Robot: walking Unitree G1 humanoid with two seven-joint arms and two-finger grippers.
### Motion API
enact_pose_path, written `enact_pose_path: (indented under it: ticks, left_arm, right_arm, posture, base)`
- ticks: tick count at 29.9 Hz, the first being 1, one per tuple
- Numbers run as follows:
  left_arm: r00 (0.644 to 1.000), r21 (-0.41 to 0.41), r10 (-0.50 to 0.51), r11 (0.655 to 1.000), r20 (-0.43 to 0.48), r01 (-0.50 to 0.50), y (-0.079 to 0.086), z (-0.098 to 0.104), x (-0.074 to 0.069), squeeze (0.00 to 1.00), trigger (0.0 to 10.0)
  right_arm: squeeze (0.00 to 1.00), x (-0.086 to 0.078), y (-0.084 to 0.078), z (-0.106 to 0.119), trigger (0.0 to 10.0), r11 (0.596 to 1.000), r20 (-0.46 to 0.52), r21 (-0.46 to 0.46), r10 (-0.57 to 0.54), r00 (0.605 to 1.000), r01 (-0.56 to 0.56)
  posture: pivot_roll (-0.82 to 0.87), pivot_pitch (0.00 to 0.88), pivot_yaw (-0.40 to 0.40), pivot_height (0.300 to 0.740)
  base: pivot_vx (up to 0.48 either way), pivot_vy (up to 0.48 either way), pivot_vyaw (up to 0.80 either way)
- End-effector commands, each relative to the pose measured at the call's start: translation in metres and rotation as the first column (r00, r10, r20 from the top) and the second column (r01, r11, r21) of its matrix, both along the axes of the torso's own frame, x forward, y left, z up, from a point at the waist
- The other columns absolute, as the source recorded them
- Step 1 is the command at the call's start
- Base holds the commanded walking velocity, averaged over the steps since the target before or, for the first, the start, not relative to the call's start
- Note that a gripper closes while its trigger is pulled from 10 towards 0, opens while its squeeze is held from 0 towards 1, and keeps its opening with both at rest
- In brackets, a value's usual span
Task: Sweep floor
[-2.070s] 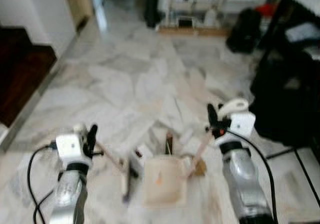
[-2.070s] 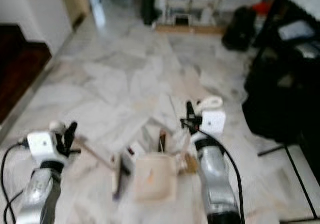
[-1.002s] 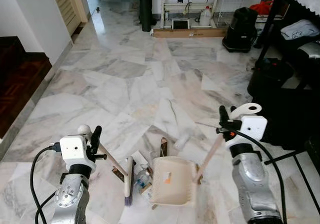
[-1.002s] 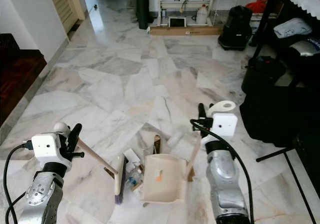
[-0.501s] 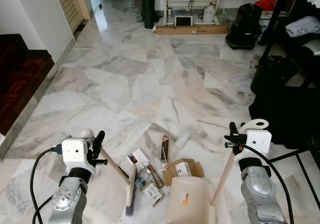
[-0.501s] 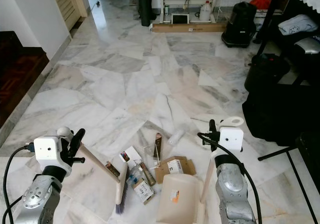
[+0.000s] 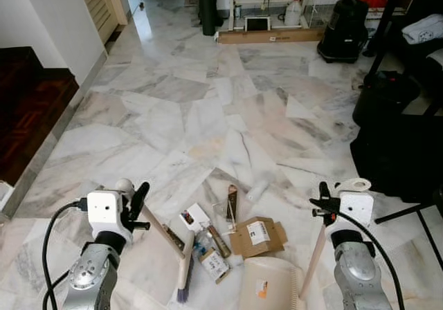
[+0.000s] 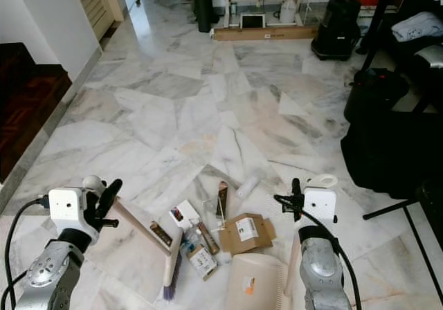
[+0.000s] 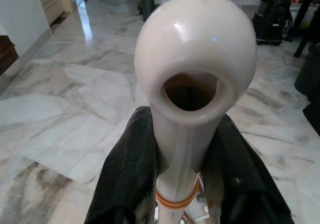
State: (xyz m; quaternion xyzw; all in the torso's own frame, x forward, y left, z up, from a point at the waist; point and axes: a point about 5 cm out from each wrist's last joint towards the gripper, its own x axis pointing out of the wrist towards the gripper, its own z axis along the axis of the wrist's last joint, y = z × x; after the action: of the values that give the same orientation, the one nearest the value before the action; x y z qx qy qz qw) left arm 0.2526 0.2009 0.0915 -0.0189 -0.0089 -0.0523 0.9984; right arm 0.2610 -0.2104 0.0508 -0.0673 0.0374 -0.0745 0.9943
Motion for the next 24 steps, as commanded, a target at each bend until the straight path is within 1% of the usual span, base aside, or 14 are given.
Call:
enact_pose_path:
  ticks: [1, 4, 7, 12, 13, 19, 24]
  left_arm:
    - [0.999, 0.004, -0.026, 1.000, 0.031, 0.025, -0.001, 0.009, 0.002, 0.00, 10.0]
    - [0.999, 0.000, -0.030, 1.000, 0.031, 0.030, -0.002, 0.010, 0.005, 0.00, 10.0]
    - [0.999, -0.001, -0.040, 0.999, 0.030, 0.040, -0.004, 0.010, 0.006, 0.00, 10.0]
    - [0.998, -0.005, -0.051, 0.999, 0.025, 0.051, -0.006, 0.010, 0.008, 0.00, 10.0]
    - [0.998, -0.004, -0.058, 0.998, 0.023, 0.058, -0.006, 0.011, 0.009, 0.00, 10.0]
    - [0.996, 0.006, -0.094, 0.996, 0.013, 0.093, -0.008, 0.011, 0.014, 0.00, 10.0]
    - [0.994, 0.022, -0.111, 0.994, 0.023, 0.110, -0.007, 0.016, 0.019, 0.00, 10.0]
  right_arm:
    - [0.00, -0.005, -0.005, 0.000, 10.0, 0.999, 0.014, 0.008, -0.034, 0.999, 0.033]
    - [0.00, -0.010, -0.005, -0.005, 10.0, 0.999, 0.000, 0.005, -0.035, 0.999, 0.035]
    - [0.00, -0.009, -0.005, -0.007, 10.0, 0.999, -0.005, 0.007, -0.035, 0.999, 0.035]
    - [0.00, -0.002, -0.003, -0.006, 10.0, 0.999, 0.006, 0.017, -0.030, 1.000, 0.030]
    - [0.00, 0.002, -0.003, -0.005, 10.0, 0.999, 0.011, 0.019, -0.029, 1.000, 0.029]
    - [0.00, 0.011, 0.000, -0.003, 10.0, 1.000, 0.021, 0.022, -0.015, 1.000, 0.015]
    - [0.00, 0.018, 0.001, 0.000, 10.0, 1.000, 0.036, 0.022, -0.009, 0.999, 0.008]
  posture:
    - [-0.02, 0.099, 0.092, 0.740]
    - [-0.02, 0.102, 0.098, 0.740]
    - [-0.02, 0.107, 0.100, 0.740]
    - [-0.01, 0.122, 0.103, 0.740]
    - [-0.01, 0.128, 0.104, 0.740]
    - [-0.01, 0.136, 0.107, 0.740]
    - [0.00, 0.148, 0.116, 0.740]
  base:
    - [0.000, 0.000, 0.00]
    - [0.000, 0.000, 0.00]
    - [0.000, 0.000, 0.00]
    - [0.000, 0.000, 0.00]
    - [0.000, 0.000, 0.00]
    - [0.000, 0.000, 0.00]
    - [0.000, 0.000, 0.00]
